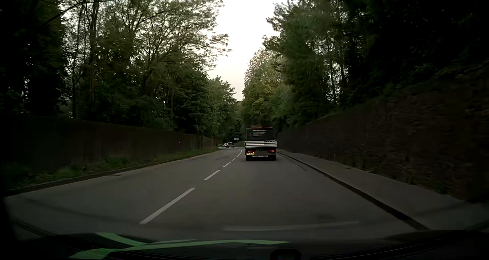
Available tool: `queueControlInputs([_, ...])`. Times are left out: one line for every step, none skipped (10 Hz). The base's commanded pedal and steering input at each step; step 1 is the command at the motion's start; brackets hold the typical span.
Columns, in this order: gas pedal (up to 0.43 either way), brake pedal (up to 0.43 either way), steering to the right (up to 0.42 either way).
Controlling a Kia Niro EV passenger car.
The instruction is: Follow the waypoints while adhering to traffic rules and regulations
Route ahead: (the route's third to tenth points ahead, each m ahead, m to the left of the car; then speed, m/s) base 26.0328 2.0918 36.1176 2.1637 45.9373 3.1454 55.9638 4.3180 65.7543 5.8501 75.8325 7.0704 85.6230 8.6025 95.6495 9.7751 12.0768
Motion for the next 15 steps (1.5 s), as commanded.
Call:
queueControlInputs([0.087,0.0,-0.003])
queueControlInputs([0.087,0.0,-0.003])
queueControlInputs([0.087,0.0,-0.004])
queueControlInputs([0.087,0.0,-0.004])
queueControlInputs([0.087,0.0,-0.004])
queueControlInputs([0.087,0.0,-0.004])
queueControlInputs([0.087,0.0,-0.004])
queueControlInputs([0.079,0.0,-0.004])
queueControlInputs([0.067,0.0,-0.005])
queueControlInputs([0.067,0.0,-0.005])
queueControlInputs([0.067,0.0,-0.006])
queueControlInputs([0.067,0.0,-0.007])
queueControlInputs([0.067,0.0,-0.008])
queueControlInputs([0.067,0.0,-0.009])
queueControlInputs([0.067,0.0,-0.009])
